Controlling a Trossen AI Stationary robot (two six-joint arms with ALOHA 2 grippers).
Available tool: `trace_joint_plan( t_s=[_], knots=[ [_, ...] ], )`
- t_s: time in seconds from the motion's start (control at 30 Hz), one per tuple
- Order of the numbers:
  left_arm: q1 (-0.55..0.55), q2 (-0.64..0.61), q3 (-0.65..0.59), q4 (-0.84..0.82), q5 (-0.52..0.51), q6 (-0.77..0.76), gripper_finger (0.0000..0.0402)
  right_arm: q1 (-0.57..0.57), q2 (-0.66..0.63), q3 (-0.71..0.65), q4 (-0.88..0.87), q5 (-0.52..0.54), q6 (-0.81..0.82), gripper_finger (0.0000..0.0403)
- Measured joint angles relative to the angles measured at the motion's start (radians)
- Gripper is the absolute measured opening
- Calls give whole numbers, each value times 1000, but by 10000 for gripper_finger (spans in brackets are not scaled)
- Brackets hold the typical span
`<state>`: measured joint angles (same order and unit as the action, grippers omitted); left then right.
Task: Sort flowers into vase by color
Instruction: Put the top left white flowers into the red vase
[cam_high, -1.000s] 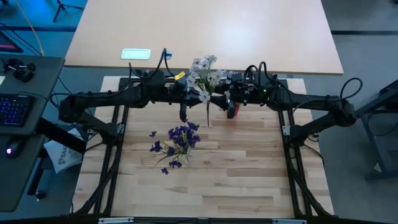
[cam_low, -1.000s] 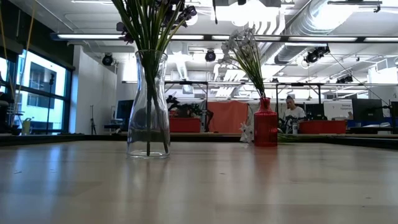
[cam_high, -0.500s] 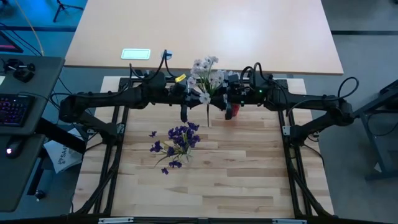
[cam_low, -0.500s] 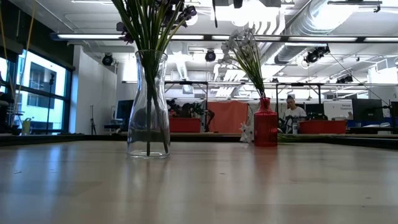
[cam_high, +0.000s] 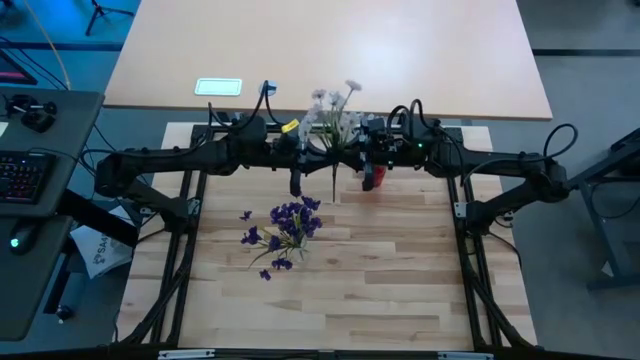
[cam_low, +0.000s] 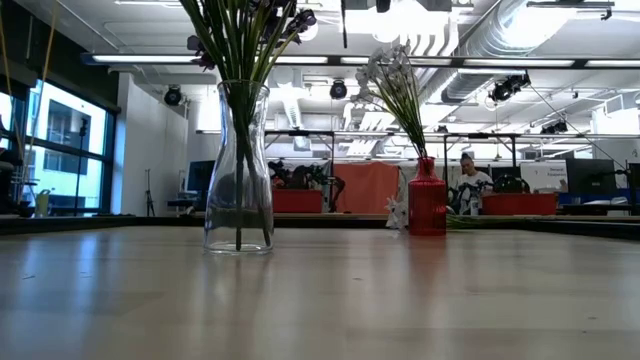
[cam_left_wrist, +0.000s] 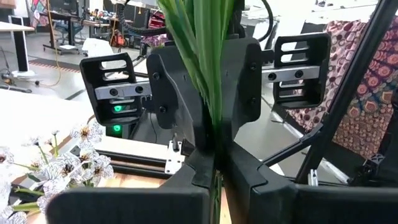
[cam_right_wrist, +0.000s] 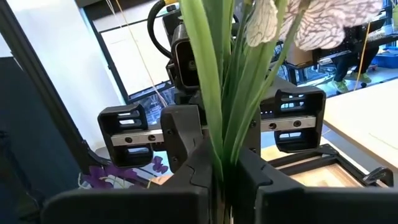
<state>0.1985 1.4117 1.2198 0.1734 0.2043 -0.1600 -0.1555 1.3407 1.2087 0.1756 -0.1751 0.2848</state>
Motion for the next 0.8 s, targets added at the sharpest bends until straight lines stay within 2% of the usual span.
trace_joint_plan(
  t_s=[0.2, 0.3, 0.4, 0.57, 0.7, 0.8],
  knots=[
    [24, -24, 0, -83, 15, 1, 70, -10, -19, -1, -47, 0, -40, 6],
    [51, -70, -4, -229, -18, 32, 106, -25, -75, 1, -121, -33, -56, 4],
    [76, -129, -3, -416, -11, 65, 134, -34, -133, 3, -237, -27, -86, 3],
    [112, -185, -2, -624, -10, 70, 155, -34, -236, 2, -438, 5, -110, 2],
    [125, -225, -19, -615, 1, 77, 156, -32, -323, -52, -589, 67, -107, 2],
    [132, -255, -84, -513, -3, 63, 156, -27, -427, -168, -569, 117, -72, 1]
  ],
)
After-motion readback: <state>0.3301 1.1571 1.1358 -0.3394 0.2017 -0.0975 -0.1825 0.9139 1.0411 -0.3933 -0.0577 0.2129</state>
